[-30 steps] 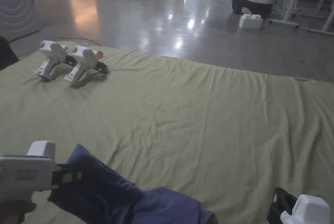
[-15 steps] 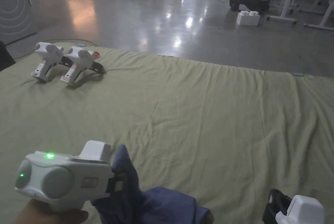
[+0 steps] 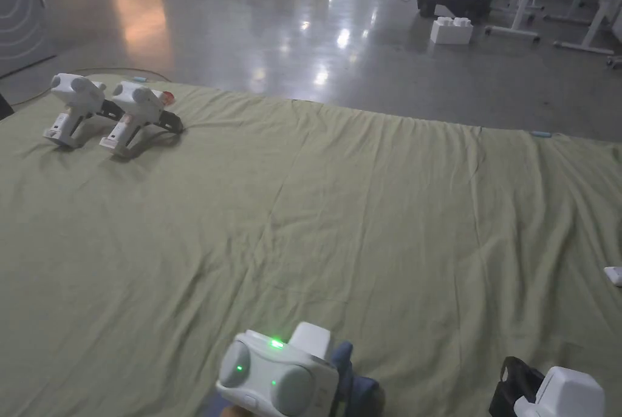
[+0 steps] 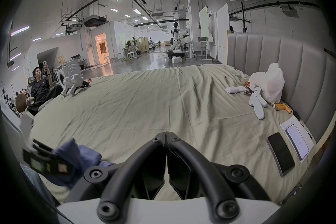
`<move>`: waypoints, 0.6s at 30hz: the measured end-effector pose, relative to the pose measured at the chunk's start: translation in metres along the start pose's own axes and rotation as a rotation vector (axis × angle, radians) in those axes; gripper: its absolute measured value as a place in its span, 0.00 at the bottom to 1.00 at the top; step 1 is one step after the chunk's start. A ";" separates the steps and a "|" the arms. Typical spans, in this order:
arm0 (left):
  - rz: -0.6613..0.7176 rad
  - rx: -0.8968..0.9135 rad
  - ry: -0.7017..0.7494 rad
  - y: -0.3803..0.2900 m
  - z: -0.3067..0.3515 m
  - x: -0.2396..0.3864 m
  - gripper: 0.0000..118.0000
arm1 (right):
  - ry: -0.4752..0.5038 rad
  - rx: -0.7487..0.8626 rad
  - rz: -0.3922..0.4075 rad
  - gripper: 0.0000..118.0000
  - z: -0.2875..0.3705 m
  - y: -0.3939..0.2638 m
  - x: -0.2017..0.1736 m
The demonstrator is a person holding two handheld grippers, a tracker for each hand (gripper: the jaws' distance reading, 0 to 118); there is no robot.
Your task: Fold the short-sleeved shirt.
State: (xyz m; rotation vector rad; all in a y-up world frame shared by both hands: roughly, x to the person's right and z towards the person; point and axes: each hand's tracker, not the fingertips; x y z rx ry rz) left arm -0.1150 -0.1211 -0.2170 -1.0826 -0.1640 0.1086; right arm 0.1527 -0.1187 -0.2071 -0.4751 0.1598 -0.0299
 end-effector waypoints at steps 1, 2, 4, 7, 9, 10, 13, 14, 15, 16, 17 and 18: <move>0.012 -0.007 0.011 -0.002 -0.010 0.004 0.14 | -0.001 -0.002 -0.001 0.00 0.000 0.000 0.001; 0.023 -0.008 0.019 -0.004 -0.019 0.007 0.16 | -0.002 -0.003 0.000 0.00 0.001 0.000 0.001; 0.046 -0.006 0.018 -0.007 -0.029 0.009 0.25 | -0.004 -0.004 -0.002 0.00 0.001 -0.001 0.002; 0.098 0.023 -0.045 -0.008 -0.023 0.005 0.46 | -0.003 -0.005 -0.003 0.00 0.001 0.000 0.003; 0.119 0.037 -0.097 -0.007 -0.013 -0.003 0.62 | -0.002 -0.003 -0.002 0.00 0.001 0.001 0.003; 0.126 0.045 -0.117 -0.006 -0.004 -0.008 0.64 | -0.002 -0.002 -0.001 0.00 0.001 0.001 0.003; 0.167 0.107 -0.170 -0.002 0.022 -0.028 0.63 | -0.001 -0.003 -0.001 0.00 0.001 0.000 0.004; 0.187 0.125 -0.183 -0.001 0.031 -0.035 0.60 | 0.000 -0.005 -0.003 0.00 0.001 -0.001 0.004; 0.203 0.134 -0.188 0.001 0.036 -0.041 0.60 | 0.001 -0.006 -0.004 0.00 0.001 -0.001 0.004; 0.214 0.147 -0.188 0.001 0.041 -0.047 0.59 | 0.002 -0.008 -0.004 0.00 0.000 -0.002 0.004; 0.215 0.162 -0.188 0.001 0.043 -0.052 0.54 | 0.003 -0.011 -0.005 0.00 0.000 -0.002 0.003; 0.208 0.171 -0.180 0.000 0.041 -0.053 0.40 | 0.004 -0.012 -0.006 0.00 0.000 -0.003 0.003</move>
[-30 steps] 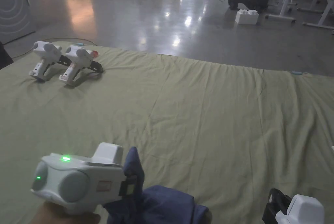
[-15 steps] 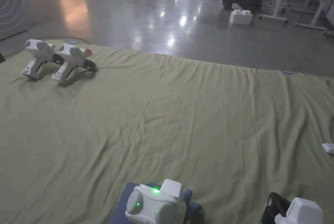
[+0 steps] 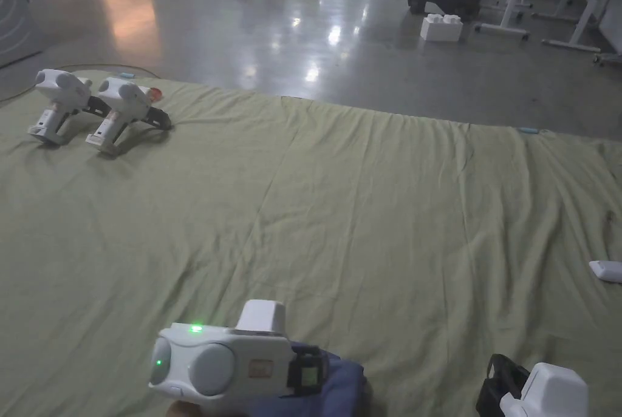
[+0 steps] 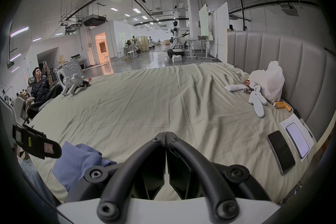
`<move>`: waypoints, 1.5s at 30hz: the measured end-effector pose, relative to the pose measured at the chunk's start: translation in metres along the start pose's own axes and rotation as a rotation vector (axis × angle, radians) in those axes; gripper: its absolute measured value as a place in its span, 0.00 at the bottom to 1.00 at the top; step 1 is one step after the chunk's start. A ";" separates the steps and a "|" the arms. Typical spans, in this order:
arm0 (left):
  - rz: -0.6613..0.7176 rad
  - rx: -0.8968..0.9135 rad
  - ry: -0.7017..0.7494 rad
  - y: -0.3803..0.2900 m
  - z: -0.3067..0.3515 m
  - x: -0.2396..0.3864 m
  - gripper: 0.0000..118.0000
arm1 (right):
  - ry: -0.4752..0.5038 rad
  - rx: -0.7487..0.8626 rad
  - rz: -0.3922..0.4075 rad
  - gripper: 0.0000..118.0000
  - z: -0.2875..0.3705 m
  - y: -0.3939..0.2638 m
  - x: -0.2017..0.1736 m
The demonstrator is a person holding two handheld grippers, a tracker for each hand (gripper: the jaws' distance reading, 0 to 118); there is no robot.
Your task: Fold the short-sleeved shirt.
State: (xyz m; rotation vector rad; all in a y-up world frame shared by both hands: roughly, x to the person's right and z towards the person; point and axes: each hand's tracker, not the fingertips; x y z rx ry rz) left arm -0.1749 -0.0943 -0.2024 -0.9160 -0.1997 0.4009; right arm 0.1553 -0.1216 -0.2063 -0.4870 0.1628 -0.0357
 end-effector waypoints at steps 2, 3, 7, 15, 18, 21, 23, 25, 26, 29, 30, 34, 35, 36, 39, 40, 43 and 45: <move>-0.025 -0.044 0.069 -0.003 -0.011 -0.003 0.18 | 0.003 -0.005 -0.002 0.00 -0.001 -0.001 -0.002; -0.030 -0.076 0.066 -0.006 -0.018 -0.005 0.12 | 0.005 -0.005 -0.003 0.00 -0.001 -0.001 -0.003; 0.041 -0.185 -0.090 -0.028 -0.052 -0.008 0.02 | 0.009 -0.011 -0.002 0.00 -0.002 -0.006 -0.006; -0.017 -0.135 -0.040 -0.063 -0.089 -0.006 0.01 | 0.010 -0.017 0.011 0.00 0.005 -0.009 -0.011; -0.006 -0.114 -0.072 -0.060 -0.078 -0.011 0.01 | 0.016 0.001 0.019 0.00 0.009 -0.006 -0.013; -0.054 -0.013 -0.082 -0.047 -0.053 -0.013 0.01 | 0.018 0.035 0.022 0.00 0.011 0.002 -0.016; -0.092 0.083 -0.057 -0.035 -0.032 -0.016 0.01 | 0.018 0.074 0.029 0.00 0.012 0.010 -0.020; -0.135 0.189 -0.001 -0.023 -0.011 -0.017 0.01 | 0.015 0.105 0.027 0.00 0.012 0.019 -0.025; -0.170 0.261 0.051 -0.018 0.001 -0.017 0.01 | 0.015 0.129 0.024 0.00 0.011 0.025 -0.027; -0.254 0.486 0.193 -0.007 0.030 -0.018 0.01 | -0.018 0.218 0.072 0.00 0.012 0.041 -0.039; -0.266 0.557 0.228 -0.005 0.039 -0.019 0.01 | -0.028 0.240 0.081 0.00 0.013 0.046 -0.043; -0.319 0.764 0.358 0.002 0.063 -0.019 0.01 | -0.056 0.309 0.098 0.00 0.013 0.063 -0.054; -0.327 0.794 0.404 0.003 0.067 -0.018 0.01 | -0.065 0.331 0.100 0.00 0.014 0.067 -0.056; -0.336 0.801 0.455 0.007 0.068 -0.018 0.01 | -0.075 0.353 0.103 0.00 0.015 0.070 -0.058; -0.310 0.867 0.466 0.006 0.077 -0.023 0.01 | -0.110 0.397 0.100 0.00 0.019 0.078 -0.061; -0.294 0.886 0.469 0.006 0.078 -0.025 0.01 | -0.113 0.410 0.093 0.00 0.020 0.080 -0.061; -0.275 0.902 0.473 0.007 0.084 -0.027 0.01 | -0.129 0.432 0.096 0.00 0.022 0.083 -0.061; -0.274 0.904 0.470 0.009 0.086 -0.028 0.01 | -0.131 0.436 0.097 0.00 0.024 0.084 -0.060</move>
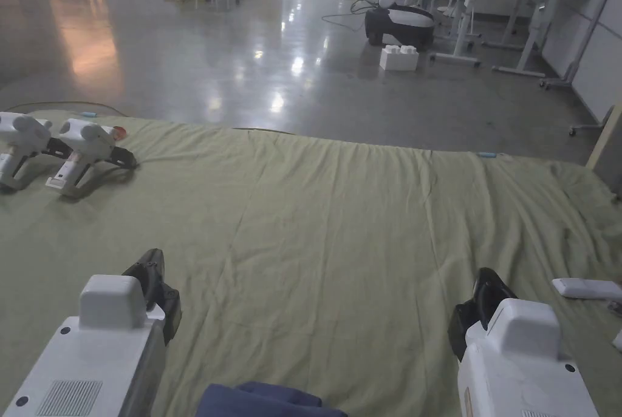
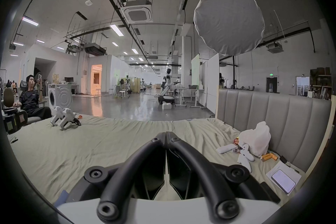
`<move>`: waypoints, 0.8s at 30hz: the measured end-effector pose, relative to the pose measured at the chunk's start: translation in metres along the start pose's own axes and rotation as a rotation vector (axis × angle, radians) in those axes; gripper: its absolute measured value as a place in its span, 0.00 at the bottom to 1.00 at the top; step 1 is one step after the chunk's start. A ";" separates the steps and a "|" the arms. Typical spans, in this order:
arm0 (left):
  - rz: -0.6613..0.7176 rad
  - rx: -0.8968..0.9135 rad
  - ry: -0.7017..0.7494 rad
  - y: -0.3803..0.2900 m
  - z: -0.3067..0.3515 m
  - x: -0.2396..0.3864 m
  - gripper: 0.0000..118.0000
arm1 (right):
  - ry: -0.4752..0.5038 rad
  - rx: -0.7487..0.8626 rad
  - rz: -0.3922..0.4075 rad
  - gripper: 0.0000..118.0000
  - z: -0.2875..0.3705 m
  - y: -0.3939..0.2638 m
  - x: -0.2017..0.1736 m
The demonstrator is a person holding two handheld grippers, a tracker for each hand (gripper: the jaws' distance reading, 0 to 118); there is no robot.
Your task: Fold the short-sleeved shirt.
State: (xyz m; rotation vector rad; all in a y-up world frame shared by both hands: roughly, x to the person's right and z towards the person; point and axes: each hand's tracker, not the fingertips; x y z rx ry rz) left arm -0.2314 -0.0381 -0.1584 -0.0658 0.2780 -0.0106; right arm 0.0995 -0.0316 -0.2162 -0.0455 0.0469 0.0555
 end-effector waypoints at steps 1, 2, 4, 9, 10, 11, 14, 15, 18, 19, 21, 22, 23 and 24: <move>-0.003 -0.002 -0.003 0.000 0.000 0.000 0.01 | -0.003 0.001 0.002 0.00 0.000 0.000 0.000; -0.012 -0.009 -0.009 0.001 0.000 -0.001 0.01 | -0.006 0.001 0.004 0.00 0.002 0.000 0.000; -0.011 -0.035 -0.008 -0.001 -0.002 -0.004 0.01 | 0.004 -0.018 -0.004 0.00 0.006 -0.004 -0.001; 0.011 -0.090 -0.018 -0.016 0.000 -0.019 0.01 | 0.145 -0.205 -0.023 0.00 0.028 -0.046 -0.033; 0.012 -0.107 -0.021 -0.020 0.001 -0.022 0.01 | 0.181 -0.239 -0.016 0.00 0.032 -0.056 -0.042; 0.016 -0.131 -0.028 -0.025 0.002 -0.026 0.01 | 0.228 -0.288 -0.019 0.00 0.035 -0.068 -0.053; 0.063 -0.226 -0.061 -0.039 0.004 -0.039 0.01 | 0.336 -0.434 -0.058 0.00 0.036 -0.102 -0.085; 0.096 -0.269 -0.068 -0.045 0.005 -0.045 0.01 | 0.365 -0.477 -0.061 0.00 0.034 -0.113 -0.095; 0.157 -0.365 -0.087 -0.065 0.008 -0.060 0.01 | 0.403 -0.562 -0.062 0.00 0.029 -0.141 -0.117; 0.152 -0.396 -0.092 -0.071 0.009 -0.063 0.01 | 0.406 -0.578 -0.055 0.00 0.029 -0.148 -0.122; 0.175 -0.460 -0.126 -0.084 0.010 -0.072 0.01 | 0.396 -0.597 0.000 0.00 0.028 -0.162 -0.130; 0.193 -0.487 -0.152 -0.089 0.009 -0.075 0.01 | 0.391 -0.608 0.020 0.00 0.027 -0.168 -0.132; 0.223 -0.527 -0.176 -0.096 0.008 -0.080 0.01 | 0.374 -0.624 0.029 0.00 0.026 -0.175 -0.132; 0.258 -0.561 -0.205 -0.102 0.006 -0.084 0.03 | 0.364 -0.636 0.013 0.00 0.025 -0.179 -0.129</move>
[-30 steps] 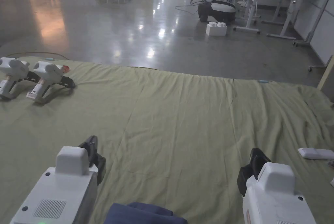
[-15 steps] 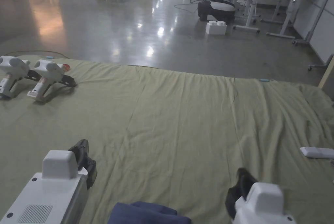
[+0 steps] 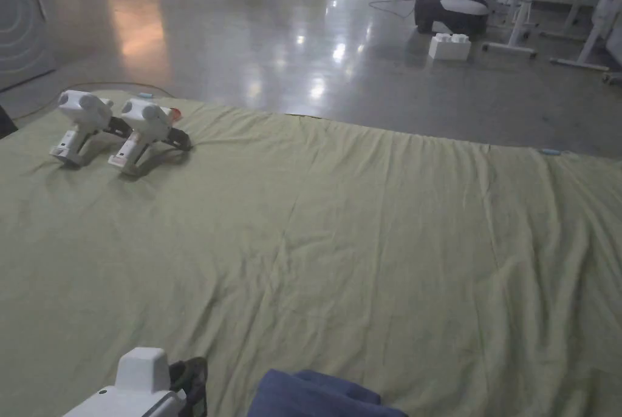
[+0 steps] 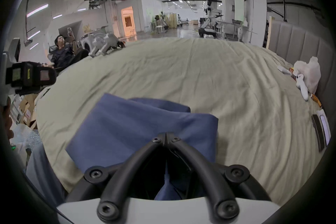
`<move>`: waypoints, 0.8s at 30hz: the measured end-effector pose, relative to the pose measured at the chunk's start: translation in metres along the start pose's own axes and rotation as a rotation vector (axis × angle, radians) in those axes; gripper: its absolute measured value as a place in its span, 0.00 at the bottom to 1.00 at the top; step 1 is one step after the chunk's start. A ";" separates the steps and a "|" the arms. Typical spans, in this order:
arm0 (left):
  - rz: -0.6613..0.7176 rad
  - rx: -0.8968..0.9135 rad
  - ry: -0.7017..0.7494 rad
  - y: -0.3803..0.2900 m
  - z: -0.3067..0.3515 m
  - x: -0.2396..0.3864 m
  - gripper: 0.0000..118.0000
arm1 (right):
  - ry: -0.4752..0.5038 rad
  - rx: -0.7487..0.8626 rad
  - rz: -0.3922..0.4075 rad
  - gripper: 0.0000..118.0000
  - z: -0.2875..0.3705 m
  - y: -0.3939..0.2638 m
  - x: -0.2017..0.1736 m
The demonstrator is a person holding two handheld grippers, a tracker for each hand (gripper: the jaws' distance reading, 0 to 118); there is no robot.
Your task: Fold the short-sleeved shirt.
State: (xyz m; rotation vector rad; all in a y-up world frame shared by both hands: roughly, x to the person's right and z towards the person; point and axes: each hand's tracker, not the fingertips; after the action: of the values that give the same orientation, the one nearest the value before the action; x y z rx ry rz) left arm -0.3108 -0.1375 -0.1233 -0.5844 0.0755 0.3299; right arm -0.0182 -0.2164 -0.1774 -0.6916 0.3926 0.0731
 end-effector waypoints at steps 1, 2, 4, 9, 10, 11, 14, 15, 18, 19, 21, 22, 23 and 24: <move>0.025 -0.033 -0.036 -0.001 -0.005 -0.006 0.08 | 0.001 -0.003 -0.017 0.00 0.000 -0.002 0.003; 0.051 -0.078 -0.082 -0.003 -0.012 -0.012 0.17 | -0.003 -0.001 -0.023 0.00 -0.001 -0.003 0.006; 0.101 -0.175 -0.167 -0.005 -0.026 -0.020 0.52 | -0.005 -0.002 -0.026 0.00 0.000 -0.002 0.009; 0.207 -0.343 -0.407 -0.013 -0.070 -0.038 0.86 | -0.008 0.000 -0.009 0.00 0.001 -0.008 0.009; 0.219 -0.382 -0.447 -0.013 -0.078 -0.040 0.86 | -0.008 0.000 -0.009 0.00 0.002 -0.008 0.010; 0.227 -0.427 -0.483 -0.015 -0.085 -0.039 0.86 | -0.008 0.000 -0.010 0.00 0.002 -0.009 0.010; 0.280 -0.520 -0.526 -0.022 -0.111 -0.042 0.85 | -0.003 -0.002 -0.011 0.00 0.003 -0.008 0.011; 0.302 -0.530 -0.566 -0.023 -0.118 -0.044 0.84 | -0.001 -0.003 -0.012 0.00 0.003 -0.007 0.012; 0.415 -0.558 -0.689 -0.022 -0.133 -0.046 0.79 | 0.004 -0.005 -0.019 0.00 0.004 -0.007 0.012; 0.455 -0.592 -0.714 -0.022 -0.136 -0.042 0.78 | 0.004 -0.005 -0.018 0.00 0.004 -0.007 0.012; 0.490 -0.612 -0.670 -0.026 -0.146 -0.039 0.68 | 0.003 -0.006 -0.009 0.00 0.004 -0.007 0.013; 0.477 -0.601 -0.668 -0.027 -0.148 -0.038 0.60 | 0.003 -0.006 -0.010 0.00 0.004 -0.007 0.013; 0.465 -0.599 -0.664 -0.021 -0.130 -0.014 0.52 | 0.001 -0.007 -0.011 0.00 0.003 -0.007 0.013; 0.464 -0.596 -0.666 -0.023 -0.130 -0.012 0.46 | -0.001 -0.008 -0.012 0.00 0.003 -0.008 0.013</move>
State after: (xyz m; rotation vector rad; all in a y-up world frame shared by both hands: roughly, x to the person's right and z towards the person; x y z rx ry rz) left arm -0.3117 -0.2306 -0.2177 -1.0177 -0.5547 1.0026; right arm -0.0037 -0.2209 -0.1754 -0.7018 0.3875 0.0642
